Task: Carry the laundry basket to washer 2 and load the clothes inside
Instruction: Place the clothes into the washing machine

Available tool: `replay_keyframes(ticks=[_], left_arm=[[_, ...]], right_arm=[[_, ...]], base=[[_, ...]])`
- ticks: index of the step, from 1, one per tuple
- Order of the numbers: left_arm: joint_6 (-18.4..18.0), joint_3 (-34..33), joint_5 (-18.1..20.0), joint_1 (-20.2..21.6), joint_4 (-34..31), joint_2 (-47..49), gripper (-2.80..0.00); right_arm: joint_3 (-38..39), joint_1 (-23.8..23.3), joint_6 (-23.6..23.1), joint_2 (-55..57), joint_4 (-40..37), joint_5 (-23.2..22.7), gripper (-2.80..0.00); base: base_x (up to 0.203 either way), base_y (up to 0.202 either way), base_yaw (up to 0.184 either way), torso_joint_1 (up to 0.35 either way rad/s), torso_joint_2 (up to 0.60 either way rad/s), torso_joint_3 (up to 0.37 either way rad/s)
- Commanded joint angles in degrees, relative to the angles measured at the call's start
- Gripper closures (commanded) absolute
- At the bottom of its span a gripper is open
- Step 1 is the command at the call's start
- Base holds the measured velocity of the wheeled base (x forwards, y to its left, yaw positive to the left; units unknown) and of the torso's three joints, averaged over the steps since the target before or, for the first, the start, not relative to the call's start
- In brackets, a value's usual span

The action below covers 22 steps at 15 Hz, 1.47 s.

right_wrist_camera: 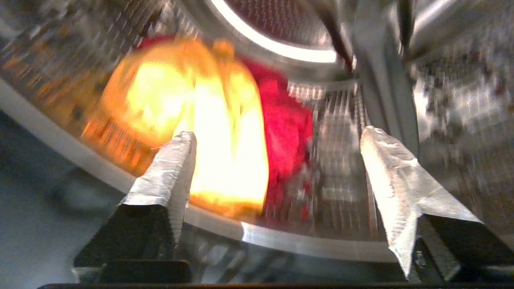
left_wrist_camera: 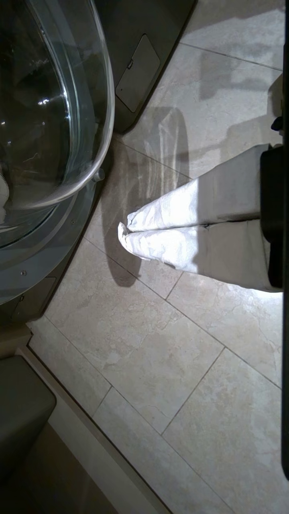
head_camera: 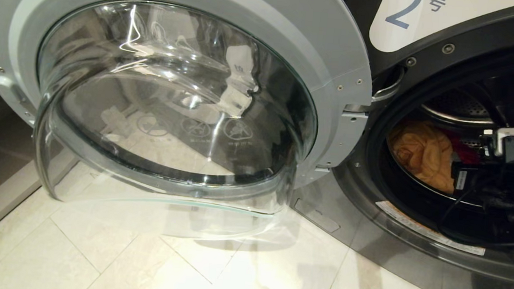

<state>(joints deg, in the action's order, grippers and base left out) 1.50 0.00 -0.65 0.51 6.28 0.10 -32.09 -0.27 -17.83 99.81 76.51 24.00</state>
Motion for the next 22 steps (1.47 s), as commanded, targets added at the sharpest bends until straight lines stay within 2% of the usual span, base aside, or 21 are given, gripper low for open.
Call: replay_keyframes(ticks=[1,7,8,10,13,16,22], left_arm=[[0.02,-2.29,-0.03,0.02,0.05,0.03,0.0],[-0.01,-2.29,-0.06,0.02,0.05,-0.01,0.0],[-0.01,-2.29,-0.06,0.02,0.05,-0.01,0.0],[-0.01,-2.29,-0.06,0.02,0.05,-0.01,0.0],[-0.01,-2.29,-0.01,0.02,0.05,-0.01,0.0],[-0.01,-2.29,-0.06,0.02,0.05,-0.01,0.0],[0.02,-2.29,-0.06,0.02,0.05,0.0,0.0]], right_arm=[[6.64,1.14,2.12,-12.72,-4.0,0.15,-2.8],[15.33,4.74,6.7,-42.86,-31.6,0.44,-2.8],[17.98,4.72,7.65,-46.73,-34.95,0.44,0.0],[23.27,4.34,9.23,-51.56,-39.08,0.38,0.0],[27.41,2.09,9.6,-52.92,-39.44,-0.37,0.0],[27.87,-0.43,9.05,-52.88,-39.42,-1.25,0.0],[27.42,-0.7,7.54,-52.61,-38.98,-3.0,0.0]], base=[[0.0,0.0,0.0,0.0,0.0,0.0],[0.0,0.0,0.0,0.0,0.0,0.0],[0.0,0.0,0.0,0.0,0.0,0.0],[0.0,0.0,0.0,0.0,0.0,0.0],[0.0,0.0,0.0,0.0,0.0,0.0],[0.0,0.0,0.0,0.0,0.0,0.0],[0.0,0.0,0.0,0.0,0.0,0.0]])
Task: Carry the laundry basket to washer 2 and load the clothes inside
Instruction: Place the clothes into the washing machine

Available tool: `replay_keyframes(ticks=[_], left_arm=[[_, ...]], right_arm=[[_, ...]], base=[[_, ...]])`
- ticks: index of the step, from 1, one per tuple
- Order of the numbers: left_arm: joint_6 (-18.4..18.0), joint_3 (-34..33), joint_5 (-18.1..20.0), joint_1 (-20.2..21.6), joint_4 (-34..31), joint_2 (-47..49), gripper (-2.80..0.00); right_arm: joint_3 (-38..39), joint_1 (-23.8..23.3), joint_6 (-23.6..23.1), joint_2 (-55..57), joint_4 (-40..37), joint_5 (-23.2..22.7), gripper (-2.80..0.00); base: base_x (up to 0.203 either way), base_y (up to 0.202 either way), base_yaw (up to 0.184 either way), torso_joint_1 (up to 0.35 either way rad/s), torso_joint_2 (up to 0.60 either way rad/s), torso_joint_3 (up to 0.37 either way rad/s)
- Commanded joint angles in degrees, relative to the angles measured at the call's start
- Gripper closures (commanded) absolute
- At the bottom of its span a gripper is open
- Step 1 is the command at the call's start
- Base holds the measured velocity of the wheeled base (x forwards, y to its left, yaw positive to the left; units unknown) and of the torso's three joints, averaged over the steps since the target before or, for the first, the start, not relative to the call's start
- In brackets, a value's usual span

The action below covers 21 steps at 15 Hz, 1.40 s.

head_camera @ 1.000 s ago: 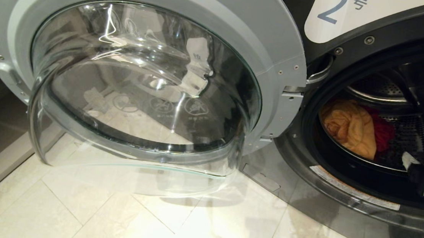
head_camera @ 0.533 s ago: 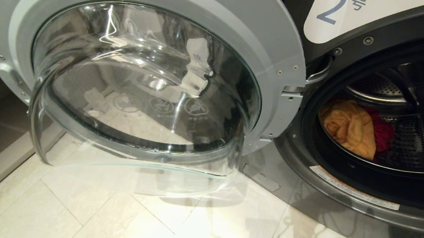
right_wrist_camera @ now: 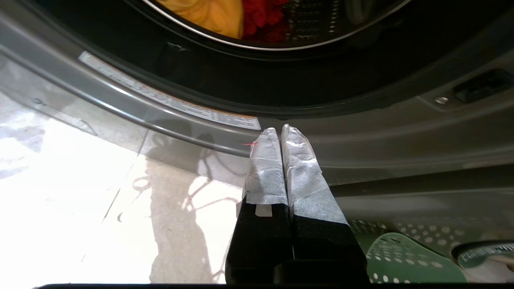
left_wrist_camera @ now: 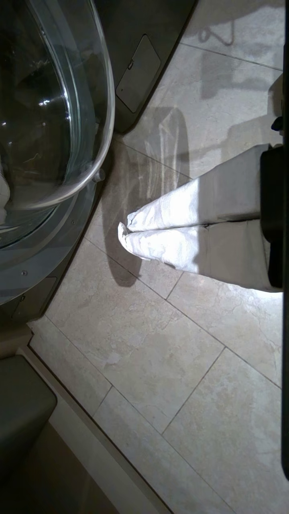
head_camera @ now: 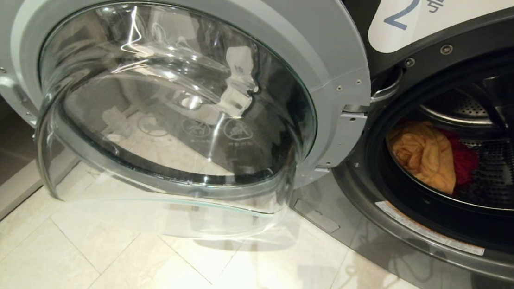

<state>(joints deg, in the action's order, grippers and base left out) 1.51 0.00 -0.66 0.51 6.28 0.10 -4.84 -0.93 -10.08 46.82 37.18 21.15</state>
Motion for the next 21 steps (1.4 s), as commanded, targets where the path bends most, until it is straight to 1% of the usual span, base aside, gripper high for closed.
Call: replay_keyframes(ticks=[1,3,6,21], left_arm=[[0.0,-2.29,-0.04,0.02,0.05,0.0,0.0],[0.02,-2.29,-0.04,0.02,0.05,-0.01,0.0],[0.06,-2.29,-0.04,0.02,0.05,-0.01,0.0],[-0.02,-2.29,-0.04,0.02,0.05,-0.01,0.0]], right_arm=[[0.08,-0.04,-0.2,0.37,0.44,-0.08,0.0],[-0.35,-0.04,-0.32,0.46,0.58,-0.14,0.0],[0.09,-0.04,-0.46,0.72,2.76,-0.14,0.0],[0.62,-0.01,-0.47,0.67,3.07,-0.14,0.0]], base=[[0.0,0.0,0.0,0.0,0.0,0.0],[0.0,0.0,0.0,0.0,0.0,0.0],[0.0,0.003,-0.027,0.001,0.0,0.001],[0.0,0.008,-0.17,0.002,0.0,0.004]])
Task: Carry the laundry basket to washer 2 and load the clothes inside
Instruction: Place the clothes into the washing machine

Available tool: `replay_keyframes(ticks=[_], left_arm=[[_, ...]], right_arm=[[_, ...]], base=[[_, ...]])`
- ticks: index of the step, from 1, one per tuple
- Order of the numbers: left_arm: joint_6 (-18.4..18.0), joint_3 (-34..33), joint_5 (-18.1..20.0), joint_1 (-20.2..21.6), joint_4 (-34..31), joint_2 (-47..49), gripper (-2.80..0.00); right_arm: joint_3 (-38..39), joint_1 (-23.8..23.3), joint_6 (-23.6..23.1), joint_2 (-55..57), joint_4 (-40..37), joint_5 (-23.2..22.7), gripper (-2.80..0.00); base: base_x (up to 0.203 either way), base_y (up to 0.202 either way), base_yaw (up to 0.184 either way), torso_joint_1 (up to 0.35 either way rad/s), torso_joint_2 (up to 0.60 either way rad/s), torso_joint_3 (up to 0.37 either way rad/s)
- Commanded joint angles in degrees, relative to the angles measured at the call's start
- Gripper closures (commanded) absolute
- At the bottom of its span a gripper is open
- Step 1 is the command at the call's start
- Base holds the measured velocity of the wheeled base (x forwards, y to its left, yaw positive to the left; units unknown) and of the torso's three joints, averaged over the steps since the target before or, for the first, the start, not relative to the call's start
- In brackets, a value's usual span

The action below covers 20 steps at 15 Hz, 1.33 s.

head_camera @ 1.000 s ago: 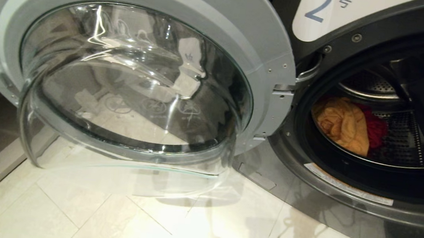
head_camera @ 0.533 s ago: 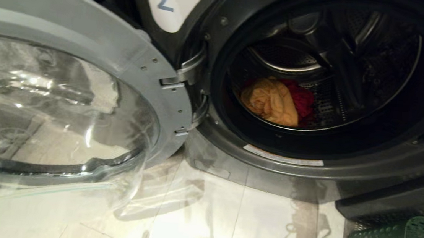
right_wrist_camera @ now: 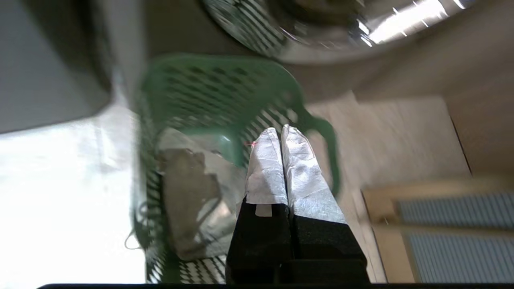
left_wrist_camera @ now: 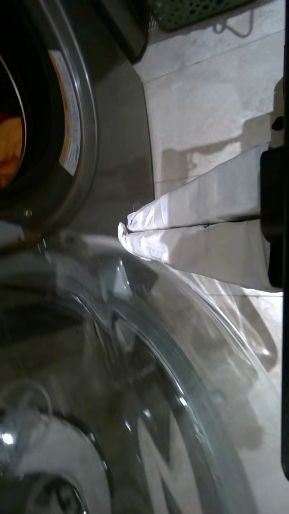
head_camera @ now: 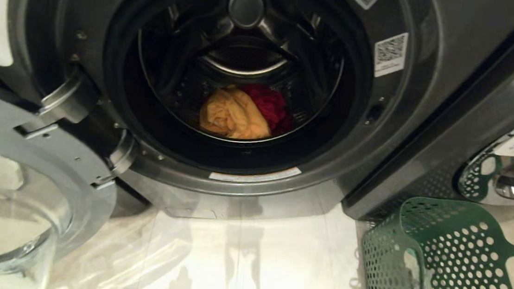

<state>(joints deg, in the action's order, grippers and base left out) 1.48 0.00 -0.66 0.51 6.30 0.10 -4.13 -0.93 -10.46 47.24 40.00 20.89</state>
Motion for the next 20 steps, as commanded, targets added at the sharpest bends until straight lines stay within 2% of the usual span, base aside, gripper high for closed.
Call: replay_keyframes(ticks=[1,5,9,11,13,15,20], left_arm=[[0.02,-2.29,-0.04,0.02,0.03,-0.01,0.0],[0.02,-2.29,-0.04,0.02,0.03,0.07,0.0],[0.09,-2.29,-0.04,0.02,0.03,0.0,0.0],[0.11,-2.29,0.04,0.02,0.03,-0.01,0.0],[0.11,-2.29,-0.01,0.02,0.03,-0.01,0.0],[0.03,-2.29,-0.04,0.02,0.03,0.06,0.0],[0.11,-2.29,-0.04,0.02,0.03,-0.01,0.0]], right_arm=[[-0.09,-0.04,-0.01,0.4,0.26,0.12,0.0],[1.84,0.05,0.55,2.18,0.1,-0.43,0.0],[4.03,0.75,2.17,9.06,-0.13,-7.48,0.0],[3.52,2.51,5.84,15.09,0.06,-8.96,0.0],[2.06,4.05,12.53,22.6,0.13,-9.4,0.0],[0.42,4.51,16.83,30.16,0.38,-9.55,0.0],[-2.73,3.74,19.23,48.46,6.24,-9.81,0.0]], base=[[0.0,0.011,-0.17,-0.001,0.0,0.004],[0.0,0.008,-0.171,0.001,0.0,0.0],[0.001,0.001,-0.078,0.001,0.0,0.003],[0.0,0.0,0.0,0.0,0.0,0.0],[0.0,0.0,0.0,0.0,0.0,0.0],[0.0,0.0,0.0,0.0,0.0,0.0],[0.0,0.0,0.0,0.0,0.0,0.0]])
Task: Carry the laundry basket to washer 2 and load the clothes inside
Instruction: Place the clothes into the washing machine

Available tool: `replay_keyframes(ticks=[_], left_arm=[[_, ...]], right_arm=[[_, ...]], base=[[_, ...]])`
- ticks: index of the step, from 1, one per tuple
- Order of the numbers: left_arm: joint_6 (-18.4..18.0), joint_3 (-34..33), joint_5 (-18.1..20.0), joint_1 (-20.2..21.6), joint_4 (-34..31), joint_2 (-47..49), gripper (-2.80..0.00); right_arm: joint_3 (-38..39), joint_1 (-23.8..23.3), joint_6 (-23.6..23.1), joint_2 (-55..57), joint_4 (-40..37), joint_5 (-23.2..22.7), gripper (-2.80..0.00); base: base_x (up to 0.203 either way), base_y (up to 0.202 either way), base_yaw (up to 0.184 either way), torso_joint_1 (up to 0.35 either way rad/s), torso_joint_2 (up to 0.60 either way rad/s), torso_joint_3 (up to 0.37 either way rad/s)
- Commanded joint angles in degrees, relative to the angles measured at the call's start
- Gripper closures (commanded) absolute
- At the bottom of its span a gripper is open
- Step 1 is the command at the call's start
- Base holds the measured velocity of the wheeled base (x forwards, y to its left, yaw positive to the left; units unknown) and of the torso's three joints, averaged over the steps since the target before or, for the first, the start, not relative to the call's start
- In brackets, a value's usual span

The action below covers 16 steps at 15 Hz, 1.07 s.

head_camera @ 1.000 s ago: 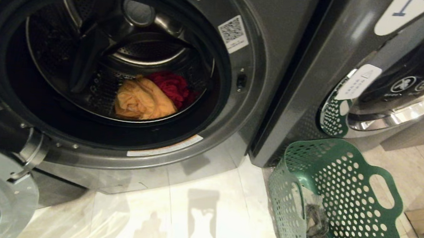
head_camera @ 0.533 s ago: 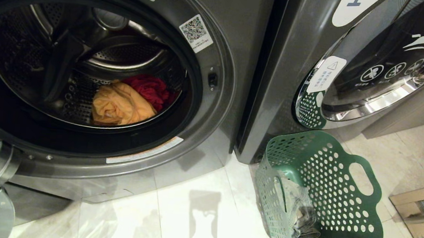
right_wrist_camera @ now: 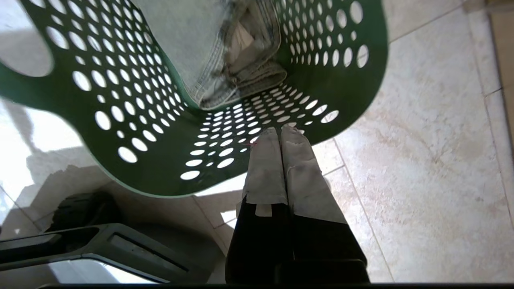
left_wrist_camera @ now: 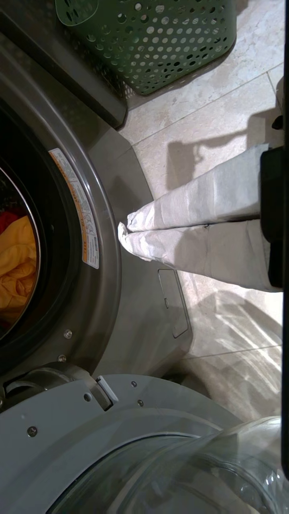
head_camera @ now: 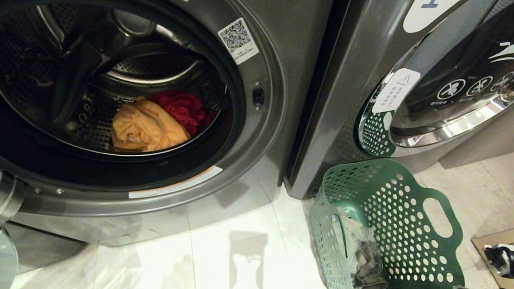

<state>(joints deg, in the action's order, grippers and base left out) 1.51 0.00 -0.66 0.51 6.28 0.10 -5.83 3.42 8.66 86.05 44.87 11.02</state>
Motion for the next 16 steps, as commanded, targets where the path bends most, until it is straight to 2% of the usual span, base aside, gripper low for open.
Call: replay_keyframes(ticks=[1,6,9,12,14,16], left_arm=[[0.07,-2.29,0.04,0.02,0.05,-0.01,0.0],[0.0,-2.29,-0.04,0.02,0.05,0.02,0.0],[-0.02,-2.29,-0.04,0.02,0.05,-0.01,0.0],[0.07,-2.29,-0.04,0.02,0.05,-0.01,0.0],[-0.02,-2.29,-0.04,0.02,0.05,-0.01,0.0],[-0.02,-2.29,0.0,0.02,0.05,0.08,0.0]], right_arm=[[-2.02,-1.42,0.22,13.85,3.1,0.03,0.0],[-8.65,-6.83,-1.53,32.21,12.29,-4.66,0.0],[-13.41,-9.82,-7.17,39.5,13.73,-8.52,0.0],[-21.22,-10.24,-10.46,44.72,14.45,-10.75,0.0],[-25.7,-10.24,-14.83,47.04,14.53,-12.41,0.0],[-30.45,-10.34,-16.9,49.69,14.54,-12.62,0.0]], base=[[0.0,0.0,0.0,0.0,0.0,0.0],[0.0,0.0,0.0,0.0,0.0,0.0],[0.0,0.0,0.0,0.0,0.0,0.0],[0.0,0.0,0.0,0.0,0.0,0.0],[0.0,0.0,0.0,0.0,0.0,0.0],[0.0,0.0,0.0,0.0,0.0,0.0]])
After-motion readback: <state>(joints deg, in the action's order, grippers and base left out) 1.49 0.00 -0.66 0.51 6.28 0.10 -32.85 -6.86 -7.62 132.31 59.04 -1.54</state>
